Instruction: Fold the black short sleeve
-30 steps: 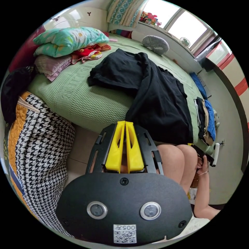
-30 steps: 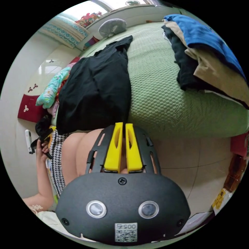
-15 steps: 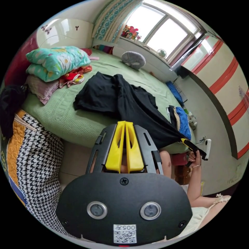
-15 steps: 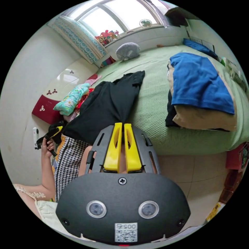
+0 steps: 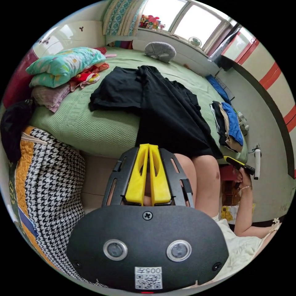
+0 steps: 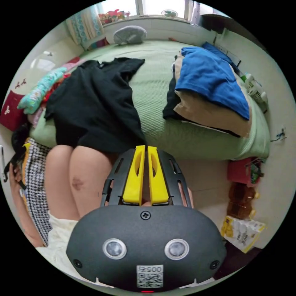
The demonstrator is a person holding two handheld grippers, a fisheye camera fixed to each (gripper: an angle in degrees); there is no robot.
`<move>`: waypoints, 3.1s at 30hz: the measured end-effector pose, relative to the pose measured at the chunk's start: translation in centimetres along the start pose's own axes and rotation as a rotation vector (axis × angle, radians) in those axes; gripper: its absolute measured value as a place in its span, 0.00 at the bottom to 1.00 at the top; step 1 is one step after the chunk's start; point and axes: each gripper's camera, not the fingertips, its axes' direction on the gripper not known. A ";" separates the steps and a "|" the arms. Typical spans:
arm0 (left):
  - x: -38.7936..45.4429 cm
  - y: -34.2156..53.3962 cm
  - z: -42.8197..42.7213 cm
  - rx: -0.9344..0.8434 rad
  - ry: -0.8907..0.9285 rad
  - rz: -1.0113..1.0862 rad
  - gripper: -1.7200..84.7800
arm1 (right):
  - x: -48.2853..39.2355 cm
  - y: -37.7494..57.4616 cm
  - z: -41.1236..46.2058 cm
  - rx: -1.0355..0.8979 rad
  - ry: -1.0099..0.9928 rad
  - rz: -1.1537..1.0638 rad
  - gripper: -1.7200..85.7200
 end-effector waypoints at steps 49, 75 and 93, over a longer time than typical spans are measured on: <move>23.2 -34.9 21.0 0.135 0.057 0.067 0.01 | -10.7 -24.0 1.8 0.368 -0.210 -0.318 0.08; 22.0 -39.5 28.6 0.102 -0.005 0.067 0.01 | -1.9 -52.4 14.0 0.147 -0.350 -0.099 0.07; 22.1 -41.4 31.4 0.068 0.030 0.070 0.01 | 1.6 -60.9 10.3 0.122 -0.003 -0.088 0.07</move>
